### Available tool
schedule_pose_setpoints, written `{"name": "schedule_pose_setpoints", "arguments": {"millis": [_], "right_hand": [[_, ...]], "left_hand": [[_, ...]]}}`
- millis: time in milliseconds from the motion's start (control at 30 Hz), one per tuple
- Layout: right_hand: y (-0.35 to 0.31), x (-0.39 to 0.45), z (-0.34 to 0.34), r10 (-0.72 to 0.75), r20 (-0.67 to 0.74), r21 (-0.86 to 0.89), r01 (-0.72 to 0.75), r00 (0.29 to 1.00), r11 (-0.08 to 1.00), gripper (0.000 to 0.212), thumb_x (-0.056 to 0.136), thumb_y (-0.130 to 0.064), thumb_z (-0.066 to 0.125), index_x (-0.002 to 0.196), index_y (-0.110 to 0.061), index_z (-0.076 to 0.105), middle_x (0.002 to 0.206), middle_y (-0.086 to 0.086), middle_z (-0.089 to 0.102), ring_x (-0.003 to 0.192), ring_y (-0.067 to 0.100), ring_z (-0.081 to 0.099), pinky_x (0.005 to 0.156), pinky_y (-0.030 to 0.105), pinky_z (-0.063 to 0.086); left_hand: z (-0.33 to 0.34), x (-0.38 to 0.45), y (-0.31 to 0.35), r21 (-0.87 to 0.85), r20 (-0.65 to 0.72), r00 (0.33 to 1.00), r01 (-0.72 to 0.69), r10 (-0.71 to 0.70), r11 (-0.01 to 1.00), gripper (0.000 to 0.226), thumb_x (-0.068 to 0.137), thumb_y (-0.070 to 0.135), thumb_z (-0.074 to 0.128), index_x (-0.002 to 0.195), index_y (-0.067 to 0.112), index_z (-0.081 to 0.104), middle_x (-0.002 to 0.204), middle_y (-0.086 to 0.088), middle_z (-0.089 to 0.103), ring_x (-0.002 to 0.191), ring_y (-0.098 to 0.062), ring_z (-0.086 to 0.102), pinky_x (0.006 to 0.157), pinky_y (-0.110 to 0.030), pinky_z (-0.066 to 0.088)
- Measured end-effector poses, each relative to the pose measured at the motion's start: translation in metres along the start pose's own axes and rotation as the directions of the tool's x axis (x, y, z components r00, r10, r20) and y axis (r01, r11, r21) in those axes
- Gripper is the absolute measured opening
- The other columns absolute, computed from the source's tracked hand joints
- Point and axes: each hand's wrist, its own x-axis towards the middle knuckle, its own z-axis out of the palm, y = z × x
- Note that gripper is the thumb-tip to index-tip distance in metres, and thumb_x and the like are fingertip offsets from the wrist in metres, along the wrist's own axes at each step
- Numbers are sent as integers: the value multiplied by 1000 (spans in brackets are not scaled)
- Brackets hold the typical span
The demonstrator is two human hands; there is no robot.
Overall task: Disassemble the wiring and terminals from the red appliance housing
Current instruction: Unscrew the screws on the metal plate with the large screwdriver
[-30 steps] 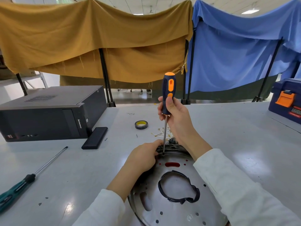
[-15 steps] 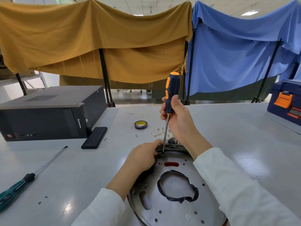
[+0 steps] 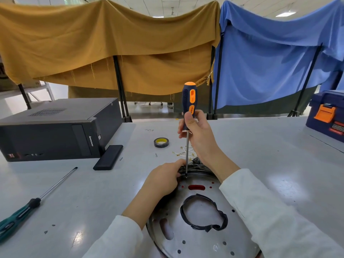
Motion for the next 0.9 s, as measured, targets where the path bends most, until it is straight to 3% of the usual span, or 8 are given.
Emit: {"name": "schedule_pose_setpoints", "arguments": {"millis": [100,200,300,400,533,700,800,900], "right_hand": [[-1,-1,1,-18,7,-86,19,1000,996,28,103,-25,31,105,-16,57,81,3,54,74,13,53,71,26,49],[-4,-1,4,-8,-4,-10,8,1000,1000,24,103,-26,26,111,-18,48,78,3,48,65,12,46,68,29,49],[-5,0,5,-1,-26,-5,1,1000,1000,28,92,-40,42,111,-21,33,77,2,47,58,9,42,63,29,48],[-3,0,5,-20,-41,-165,13,999,986,35,93,-25,56,113,-17,27,79,-1,48,56,2,47,65,25,52],[-3,1,5,-55,-56,-134,47,997,990,11,100,-19,44,110,-14,41,81,3,54,67,9,54,69,26,54],[-4,2,4,-30,-72,-27,28,997,999,24,104,-25,28,103,-15,50,77,2,50,65,11,47,62,26,45],[-5,2,4,-11,-60,67,15,998,998,22,95,-41,44,106,-21,42,73,1,48,60,11,43,56,24,41],[-4,3,3,-16,-85,-73,10,996,997,33,89,-33,62,104,-26,34,78,-1,49,58,10,44,59,23,43]], "left_hand": [[0,0,0,9,1,1000,-3,3,1000,51,92,9,46,132,39,36,121,-1,62,104,-23,58,72,-28,41],[0,0,1,4,8,1000,9,-9,1000,51,93,10,47,133,39,35,122,0,61,105,-21,58,72,-27,40],[-1,-1,1,1,11,1000,2,-2,1000,51,92,11,47,131,41,35,121,0,62,104,-22,57,72,-27,40],[-2,-1,1,5,7,1000,-1,0,1000,50,92,10,45,128,43,35,118,1,63,102,-22,57,73,-30,43],[-1,-2,1,8,3,1000,2,-2,1000,50,92,10,46,130,41,35,119,0,63,104,-23,57,72,-28,40],[-2,-1,1,-3,6,1000,1,-1,1000,52,91,10,47,131,43,34,119,0,62,104,-22,58,71,-27,39],[-2,-2,1,-10,5,1000,2,-2,1000,52,92,11,47,130,45,34,119,1,63,102,-21,58,70,-27,38],[-3,-2,1,-10,-4,1000,-7,7,1000,51,91,11,47,128,45,35,116,1,64,99,-20,58,69,-27,37]]}}
